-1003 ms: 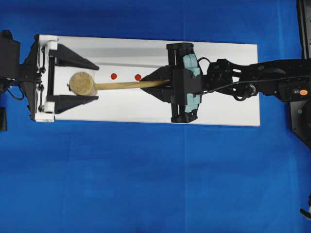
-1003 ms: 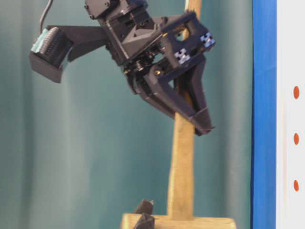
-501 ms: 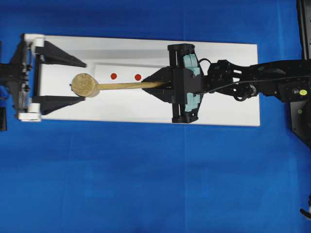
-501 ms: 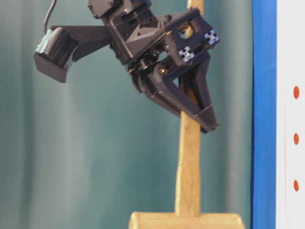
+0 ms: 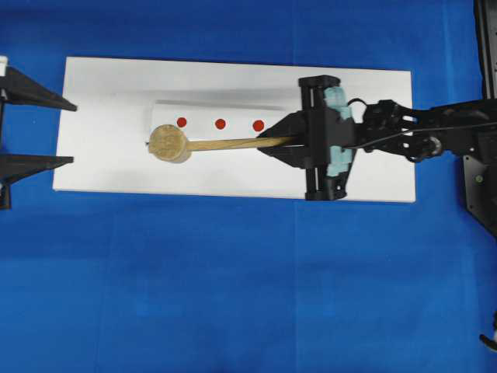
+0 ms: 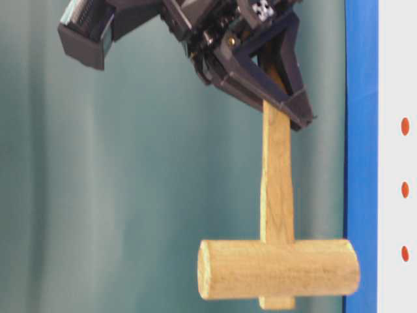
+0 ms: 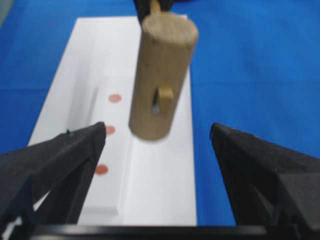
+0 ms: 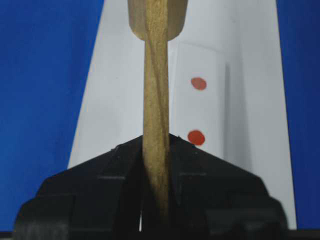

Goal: Hit the mark with a hammer.

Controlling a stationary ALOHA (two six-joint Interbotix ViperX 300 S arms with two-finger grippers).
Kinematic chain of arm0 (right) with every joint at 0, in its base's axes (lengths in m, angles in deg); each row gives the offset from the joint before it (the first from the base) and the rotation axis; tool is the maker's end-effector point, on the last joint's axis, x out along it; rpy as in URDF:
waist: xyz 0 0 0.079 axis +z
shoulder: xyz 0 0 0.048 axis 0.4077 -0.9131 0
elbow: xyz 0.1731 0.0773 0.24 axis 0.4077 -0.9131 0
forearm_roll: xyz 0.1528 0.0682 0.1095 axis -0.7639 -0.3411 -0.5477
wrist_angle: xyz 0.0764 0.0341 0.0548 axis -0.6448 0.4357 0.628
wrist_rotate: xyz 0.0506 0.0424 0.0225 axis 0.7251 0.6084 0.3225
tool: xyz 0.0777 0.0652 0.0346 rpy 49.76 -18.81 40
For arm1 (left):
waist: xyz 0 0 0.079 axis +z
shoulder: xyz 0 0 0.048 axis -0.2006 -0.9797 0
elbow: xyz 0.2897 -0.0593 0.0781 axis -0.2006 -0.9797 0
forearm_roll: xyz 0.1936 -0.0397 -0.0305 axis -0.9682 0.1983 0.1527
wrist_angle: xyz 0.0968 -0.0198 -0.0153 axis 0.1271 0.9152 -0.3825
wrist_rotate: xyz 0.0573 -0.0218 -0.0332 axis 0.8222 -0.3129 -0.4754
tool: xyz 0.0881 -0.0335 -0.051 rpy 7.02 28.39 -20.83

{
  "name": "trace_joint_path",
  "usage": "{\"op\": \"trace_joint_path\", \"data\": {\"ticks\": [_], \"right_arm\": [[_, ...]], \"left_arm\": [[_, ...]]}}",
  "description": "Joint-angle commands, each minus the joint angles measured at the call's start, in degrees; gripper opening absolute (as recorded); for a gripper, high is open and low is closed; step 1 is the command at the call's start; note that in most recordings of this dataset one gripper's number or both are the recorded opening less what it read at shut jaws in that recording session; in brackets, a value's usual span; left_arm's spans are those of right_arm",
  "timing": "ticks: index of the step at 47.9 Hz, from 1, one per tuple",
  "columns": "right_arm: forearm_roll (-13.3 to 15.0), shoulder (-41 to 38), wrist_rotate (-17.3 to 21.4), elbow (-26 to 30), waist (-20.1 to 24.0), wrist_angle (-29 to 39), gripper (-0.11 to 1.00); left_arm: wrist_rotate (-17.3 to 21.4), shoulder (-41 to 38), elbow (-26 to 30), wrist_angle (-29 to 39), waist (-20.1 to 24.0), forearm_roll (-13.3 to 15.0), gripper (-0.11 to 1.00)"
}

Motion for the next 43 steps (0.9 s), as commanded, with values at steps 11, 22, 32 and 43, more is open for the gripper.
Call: {"op": "trace_joint_path", "data": {"ticks": [11, 22, 32, 43], "right_arm": [[-0.8, 1.8, 0.1, 0.7, 0.1, -0.5, 0.02], [-0.8, 0.6, 0.0, 1.5, -0.6, -1.8, 0.02], [-0.8, 0.6, 0.0, 1.6, -3.3, -4.0, 0.02], [-0.8, 0.6, 0.0, 1.8, -5.3, -5.4, 0.02]], "left_arm": [[0.3, 3.2, -0.5, 1.6, 0.1, 0.0, 0.82], [0.1, 3.0, -0.6, 1.6, 0.1, -0.1, 0.82], [0.0, 3.0, -0.6, 1.5, 0.1, -0.1, 0.82], [-0.2, 3.0, -0.6, 1.3, 0.1, -0.1, 0.82]]}}
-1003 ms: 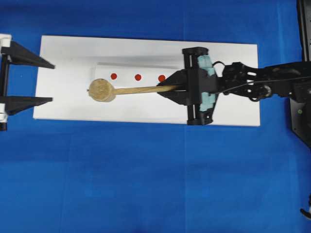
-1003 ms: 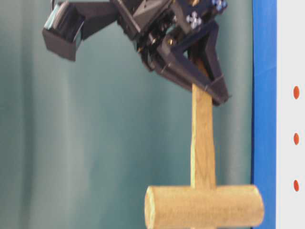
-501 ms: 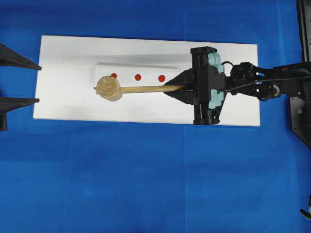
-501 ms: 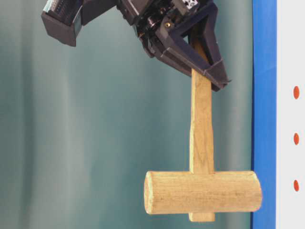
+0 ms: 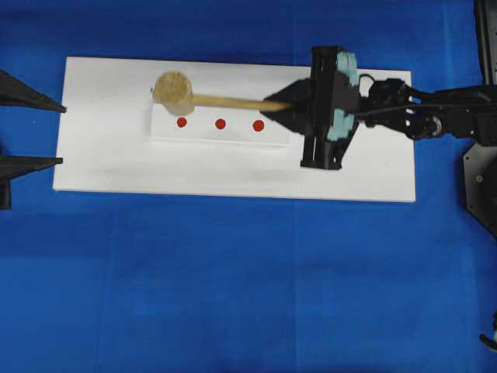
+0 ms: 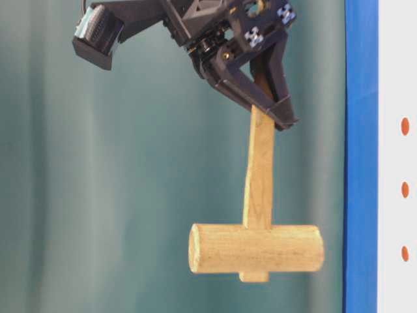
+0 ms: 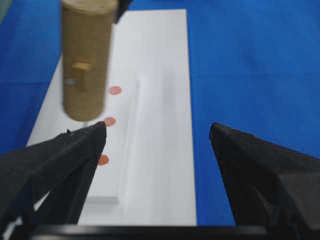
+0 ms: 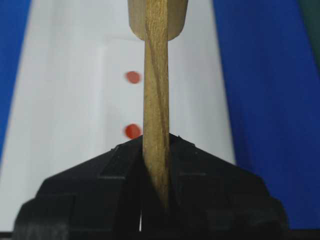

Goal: Hit the mark with a hammer.

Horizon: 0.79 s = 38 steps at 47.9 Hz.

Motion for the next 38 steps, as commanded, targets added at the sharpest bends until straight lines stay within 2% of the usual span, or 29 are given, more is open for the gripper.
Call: {"op": "trace_joint_path", "data": {"ticks": [1, 20, 28, 38], "right_arm": [[-0.1, 0.7, 0.1, 1.9, -0.1, -1.1, 0.02], [-0.4, 0.6, 0.2, 2.1, -0.1, -1.1, 0.02], [-0.6, -1.8, 0.2, 2.9, -0.1, -1.1, 0.02], [-4.7, -9.5, 0.3, 2.9, -0.1, -0.3, 0.02]], "left_arm": [[-0.1, -0.4, 0.5, -0.5, 0.2, -0.1, 0.82], [-0.2, -0.4, 0.5, -0.7, 0.2, -0.1, 0.82], [-0.2, -0.5, 0.5, -0.7, 0.2, -0.1, 0.82], [-0.2, -0.7, 0.3, -0.7, 0.2, -0.1, 0.82]]}}
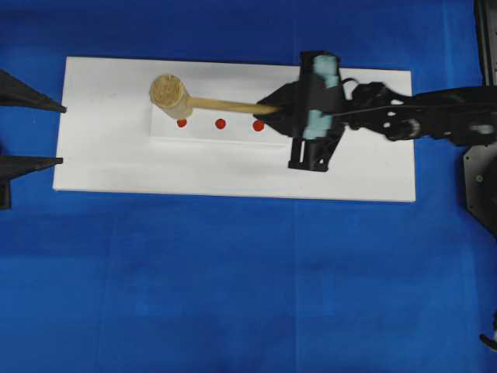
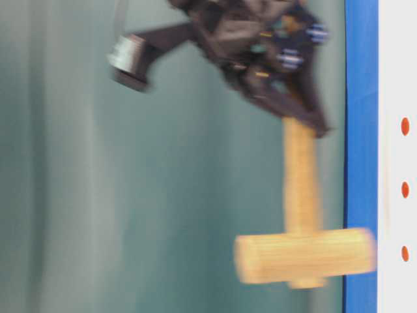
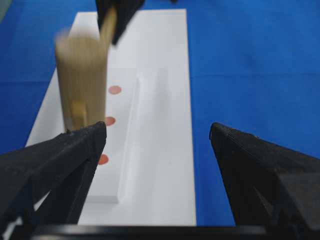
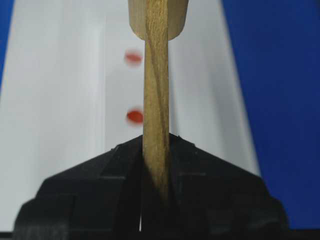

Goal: Hit the mark with a hammer.

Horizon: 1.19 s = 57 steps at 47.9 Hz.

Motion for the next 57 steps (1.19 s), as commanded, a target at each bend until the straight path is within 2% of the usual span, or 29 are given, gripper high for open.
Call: {"op": "trace_joint_path", "data": {"ticks": [1, 6, 22, 31, 44, 57], "right_arm": [[-1.9, -1.6, 0.1, 1.3, -0.1, 0.1, 0.02], [-2.8, -2.1, 0.1, 0.8, -0.1, 1.0, 0.02], [-2.7, -0.4, -0.1, 1.4, -0.2, -0.4, 0.02], [-2.6, 6.5, -0.4, -0.4, -0.1, -0.7, 0.02], [-2.6, 18.5, -0.3, -8.6, 0.4, -2.4, 0.02], [-2.6, 20.3, -0.2, -9.9, 1.7, -2.9, 0.02]], "left_arm": [[-0.2, -0.7, 0.4, -0.5, 0.1, -0.1, 0.82], [-0.2, -0.6, 0.5, -0.5, 0.1, -0.1, 0.82], [-0.2, -0.7, 0.4, -0.5, 0.1, -0.1, 0.82], [-0.2, -0.7, 0.4, -0.5, 0.1, -0.1, 0.82], [-0.2, -0.7, 0.4, -0.5, 0.1, -0.1, 0.82], [-0.2, -0.7, 0.4, -0.5, 0.1, -0.1, 0.82]]}}
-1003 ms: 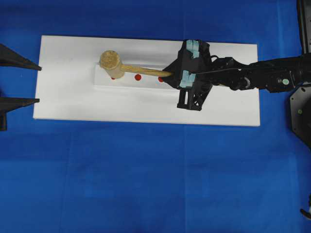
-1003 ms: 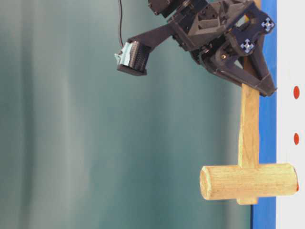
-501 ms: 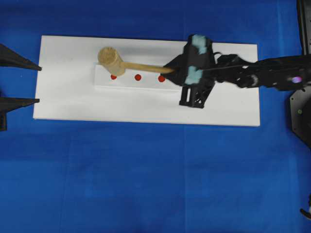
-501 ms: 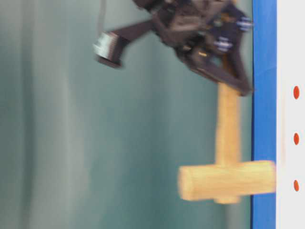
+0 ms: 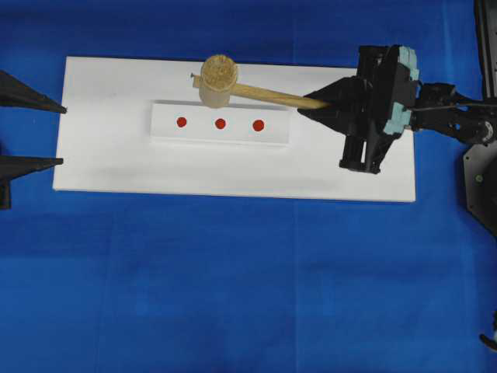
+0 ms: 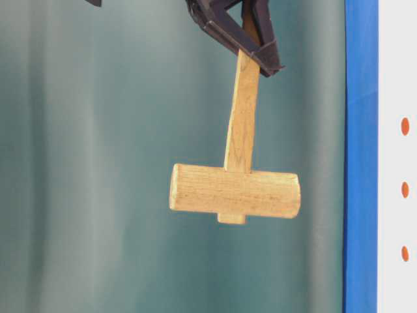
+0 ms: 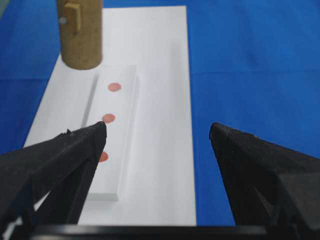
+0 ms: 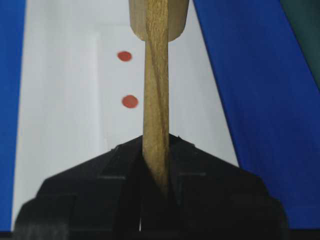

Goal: Hit the mark with a hammer.

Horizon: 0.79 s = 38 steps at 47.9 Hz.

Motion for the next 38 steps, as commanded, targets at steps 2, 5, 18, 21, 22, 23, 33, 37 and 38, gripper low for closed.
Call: {"op": "trace_joint_path", "data": {"ticks": [2, 5, 18, 21, 22, 23, 33, 37, 38], "right_arm": [[0.1, 0.4, 0.1, 1.2, 0.0, -0.8, 0.02], [0.1, -0.4, 0.1, 1.6, -0.1, -0.6, 0.02], [-3.4, -10.9, 1.1, 1.6, 0.0, 1.7, 0.02], [-3.8, -12.3, 1.1, 1.8, 0.0, 2.5, 0.02], [-3.8, -12.4, 1.1, 1.8, 0.0, 2.8, 0.02], [-3.8, -12.4, 1.1, 1.8, 0.0, 3.1, 0.02], [-3.7, -11.0, 0.9, 1.5, -0.1, 1.7, 0.02], [-3.7, -10.0, 0.9, 1.4, -0.1, 1.1, 0.02], [-3.7, -9.6, 0.8, 1.3, -0.1, 1.0, 0.02]], "left_arm": [[-0.1, -0.6, 0.6, -0.5, 0.1, -0.1, 0.82], [-0.1, -0.6, 0.6, -0.5, 0.1, 0.0, 0.82], [-0.1, -0.6, 0.6, -0.5, 0.1, -0.1, 0.82], [-0.1, -0.6, 0.5, -0.5, 0.1, -0.1, 0.82], [-0.1, -0.6, 0.6, -0.5, 0.1, -0.1, 0.82], [-0.1, -0.5, 0.5, -0.5, 0.1, -0.1, 0.82], [-0.1, -0.6, 0.5, -0.5, 0.1, -0.1, 0.82], [-0.1, -0.6, 0.5, -0.5, 0.1, 0.0, 0.82], [-0.1, -0.5, 0.5, -0.5, 0.1, 0.0, 0.82]]}}
